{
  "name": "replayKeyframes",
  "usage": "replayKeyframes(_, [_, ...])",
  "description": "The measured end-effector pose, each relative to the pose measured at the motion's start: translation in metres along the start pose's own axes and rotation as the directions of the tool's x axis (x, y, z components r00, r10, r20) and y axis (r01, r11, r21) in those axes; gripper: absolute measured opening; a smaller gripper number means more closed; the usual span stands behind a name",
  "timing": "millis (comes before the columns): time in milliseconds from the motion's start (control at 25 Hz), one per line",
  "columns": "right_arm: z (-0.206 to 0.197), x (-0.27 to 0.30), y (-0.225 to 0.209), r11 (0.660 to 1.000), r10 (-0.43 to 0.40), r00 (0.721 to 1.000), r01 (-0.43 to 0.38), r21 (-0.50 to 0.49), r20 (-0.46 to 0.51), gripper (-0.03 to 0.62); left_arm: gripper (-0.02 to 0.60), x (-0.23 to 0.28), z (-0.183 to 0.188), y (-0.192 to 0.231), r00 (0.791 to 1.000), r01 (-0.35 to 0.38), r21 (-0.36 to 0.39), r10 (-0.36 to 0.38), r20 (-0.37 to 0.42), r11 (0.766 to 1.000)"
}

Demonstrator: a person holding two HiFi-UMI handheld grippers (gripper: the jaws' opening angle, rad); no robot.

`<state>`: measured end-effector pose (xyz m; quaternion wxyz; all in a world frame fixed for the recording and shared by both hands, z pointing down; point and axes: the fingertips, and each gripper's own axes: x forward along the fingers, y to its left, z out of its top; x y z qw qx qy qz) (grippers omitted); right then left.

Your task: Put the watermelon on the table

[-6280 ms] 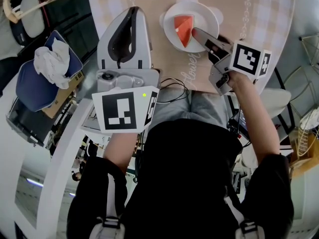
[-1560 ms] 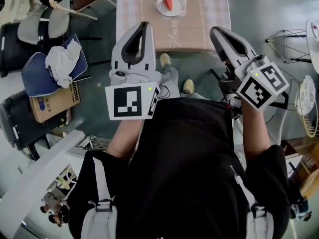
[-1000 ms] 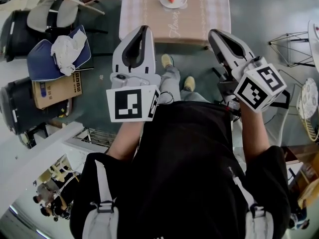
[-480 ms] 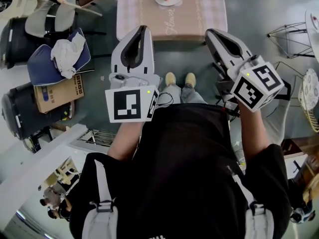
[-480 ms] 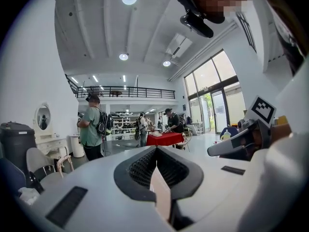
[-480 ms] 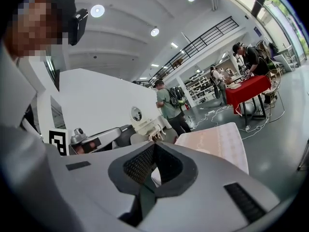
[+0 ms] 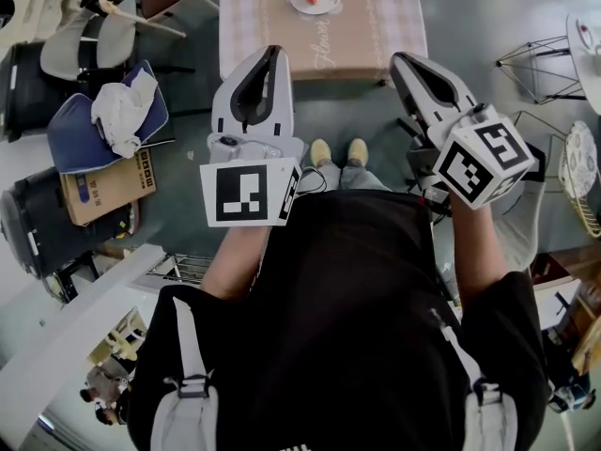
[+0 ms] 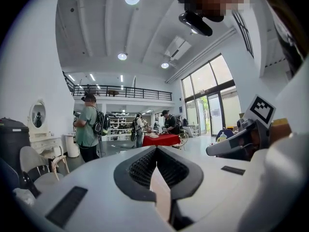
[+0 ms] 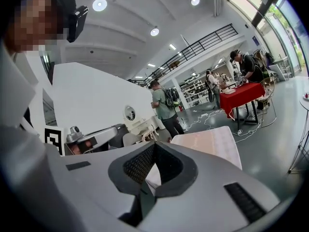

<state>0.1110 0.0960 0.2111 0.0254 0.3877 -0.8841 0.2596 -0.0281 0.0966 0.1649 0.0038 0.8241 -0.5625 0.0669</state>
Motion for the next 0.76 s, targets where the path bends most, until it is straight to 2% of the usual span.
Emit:
replayKeyframes(320, [0.003, 0.008, 0.011, 0.999, -0.043, 0.999, 0.043, -0.010, -0.010, 0.015, 0.009, -0.002, 0.003, 0.016, 1.000, 0.013, -0.013, -0.012, 0.021, 1.000])
replayKeyframes(760, [0.005, 0.016, 0.017, 0.999, -0.023, 1.000, 0.023, -0.028, 0.012, 0.015, 0.009, -0.004, 0.003, 0.025, 0.999, 0.012, -0.017, -0.012, 0.034, 1.000])
